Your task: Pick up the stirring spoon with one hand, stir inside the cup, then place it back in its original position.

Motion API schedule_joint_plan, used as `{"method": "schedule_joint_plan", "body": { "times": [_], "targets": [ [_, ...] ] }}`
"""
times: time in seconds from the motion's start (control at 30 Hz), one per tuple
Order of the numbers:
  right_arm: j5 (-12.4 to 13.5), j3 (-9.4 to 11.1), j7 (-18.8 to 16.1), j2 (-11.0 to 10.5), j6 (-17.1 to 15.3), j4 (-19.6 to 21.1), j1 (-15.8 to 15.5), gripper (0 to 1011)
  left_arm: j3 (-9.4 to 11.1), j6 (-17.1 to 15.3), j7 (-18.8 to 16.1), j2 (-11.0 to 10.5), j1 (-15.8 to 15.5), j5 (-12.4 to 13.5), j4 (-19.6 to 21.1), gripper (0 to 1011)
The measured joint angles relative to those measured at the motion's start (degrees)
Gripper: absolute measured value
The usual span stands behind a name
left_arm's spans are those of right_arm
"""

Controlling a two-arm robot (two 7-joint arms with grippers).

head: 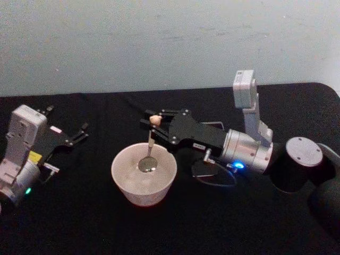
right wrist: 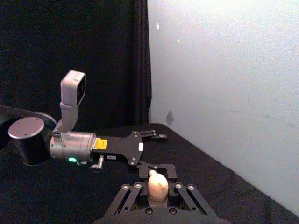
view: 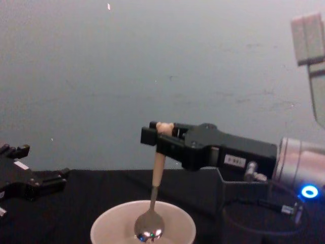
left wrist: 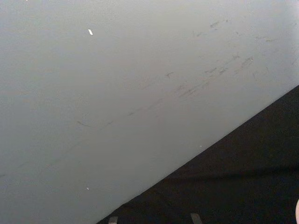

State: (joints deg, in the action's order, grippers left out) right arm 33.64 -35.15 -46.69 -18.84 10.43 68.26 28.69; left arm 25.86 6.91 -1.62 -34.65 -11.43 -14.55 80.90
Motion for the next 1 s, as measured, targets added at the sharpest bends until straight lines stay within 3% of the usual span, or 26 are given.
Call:
{"method": "schedule_joint_plan", "body": {
  "times": [0.63,1.0],
  "targets": [
    [-1.59,-0.79,-1.13,4.10,2.11,-7.32,1.98,218,0.00,0.00,0.00,0.00,0.00,0.00,0.00,1001],
    [-3.04,-0.13,-0.26,3.89,3.24,-7.21,1.97,217,0.00,0.00,0.00,0.00,0.00,0.00,0.00,1001]
  ]
}}
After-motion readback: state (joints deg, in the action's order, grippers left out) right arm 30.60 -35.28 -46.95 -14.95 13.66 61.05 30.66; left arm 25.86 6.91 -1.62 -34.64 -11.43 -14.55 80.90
